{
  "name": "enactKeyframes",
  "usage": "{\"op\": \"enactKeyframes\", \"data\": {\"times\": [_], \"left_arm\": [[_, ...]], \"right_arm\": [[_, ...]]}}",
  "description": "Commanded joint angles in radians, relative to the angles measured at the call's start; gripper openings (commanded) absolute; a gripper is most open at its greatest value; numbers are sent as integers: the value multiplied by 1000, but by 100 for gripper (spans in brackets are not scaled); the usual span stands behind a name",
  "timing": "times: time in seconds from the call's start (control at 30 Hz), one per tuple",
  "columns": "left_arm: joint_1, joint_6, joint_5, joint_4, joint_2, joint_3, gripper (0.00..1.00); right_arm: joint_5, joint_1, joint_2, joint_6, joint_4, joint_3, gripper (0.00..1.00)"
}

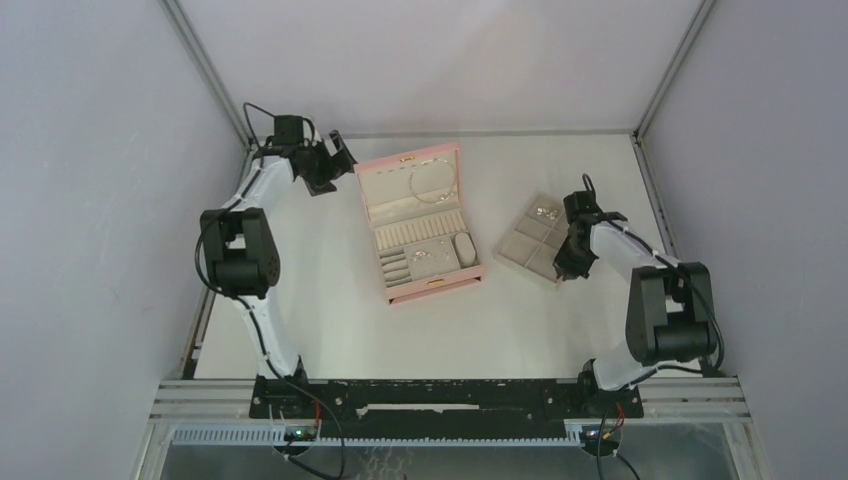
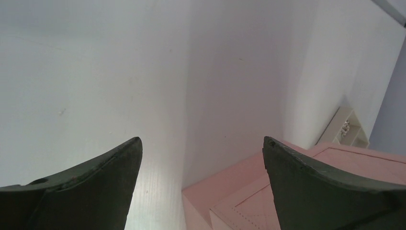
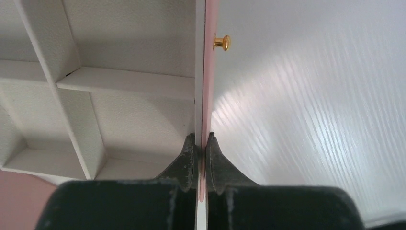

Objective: Organize the mixed jewelry
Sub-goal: Pick up the compartment layer from the center of the board, then adjust the jewelry box at the center of the board.

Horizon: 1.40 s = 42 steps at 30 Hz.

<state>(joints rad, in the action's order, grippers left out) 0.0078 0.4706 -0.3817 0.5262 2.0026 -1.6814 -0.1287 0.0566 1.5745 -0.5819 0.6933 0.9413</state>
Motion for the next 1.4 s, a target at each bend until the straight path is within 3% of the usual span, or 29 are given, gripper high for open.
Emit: {"op": "enactKeyframes", "data": {"times": [0.0,0.27,0.7,1.07,1.37], "left_arm": [[-42,-23,-57,-31,13,-1,100],[-55,18,-92,-101,-29,181,100],[-49,22,-99,-121,-59,321,100],[35,19,-66,-89,-91,340,100],[37,5,-63,-60,-87,319,100]], "right_arm": [[-81,16,-136,-82,137,-36,0],[-94,105,-273,-215,288,-105,0],[13,379,-420,-390,377,-213,0],[116,637,-507,-445,422,-234,0],[118,715,-534,-429,409,-233,0]]}}
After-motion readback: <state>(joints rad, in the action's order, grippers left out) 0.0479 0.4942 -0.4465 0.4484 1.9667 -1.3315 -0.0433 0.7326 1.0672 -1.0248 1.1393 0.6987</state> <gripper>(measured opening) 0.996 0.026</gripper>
